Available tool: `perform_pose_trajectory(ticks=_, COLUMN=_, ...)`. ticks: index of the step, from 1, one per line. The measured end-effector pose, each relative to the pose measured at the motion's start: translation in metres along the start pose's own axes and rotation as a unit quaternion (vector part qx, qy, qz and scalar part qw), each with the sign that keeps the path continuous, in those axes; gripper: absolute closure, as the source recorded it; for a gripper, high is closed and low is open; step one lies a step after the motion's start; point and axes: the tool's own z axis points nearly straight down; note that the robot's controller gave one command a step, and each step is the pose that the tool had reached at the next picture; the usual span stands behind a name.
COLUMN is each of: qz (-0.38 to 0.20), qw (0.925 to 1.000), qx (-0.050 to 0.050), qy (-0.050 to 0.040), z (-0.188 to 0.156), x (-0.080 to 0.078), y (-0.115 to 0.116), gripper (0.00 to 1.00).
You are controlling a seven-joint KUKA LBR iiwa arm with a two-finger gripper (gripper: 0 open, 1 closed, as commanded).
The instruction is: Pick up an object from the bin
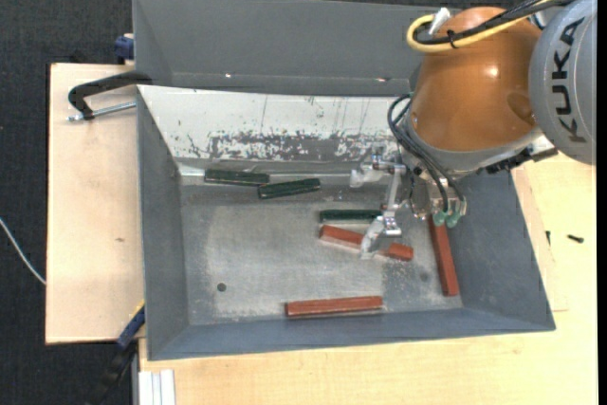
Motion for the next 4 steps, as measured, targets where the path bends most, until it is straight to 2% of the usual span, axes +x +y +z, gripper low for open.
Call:
perform_pose_trajectory(ticks=1, qz=0.024, qw=0.9997, qx=0.000, qy=-0.0024, z=0.067, x=-0.020, y=-0.018, gripper=0.00)
perform_pose_trajectory(ticks=2, qz=0.008, qw=1.0000, qx=0.000, qy=-0.0019, z=0.149, x=-0.046, y=-0.042, gripper=0.00)
perform_pose_trajectory(ticks=3, qz=0.006, qw=1.0000, qx=0.000, qy=-0.0021, z=0.153, x=-0.048, y=-0.044, gripper=0.00)
perform_pose_trajectory(ticks=4, qz=0.047, qw=0.9989, qx=0.000, qy=0.0004, z=0.159, x=-0.039, y=-0.049, gripper=0.00)
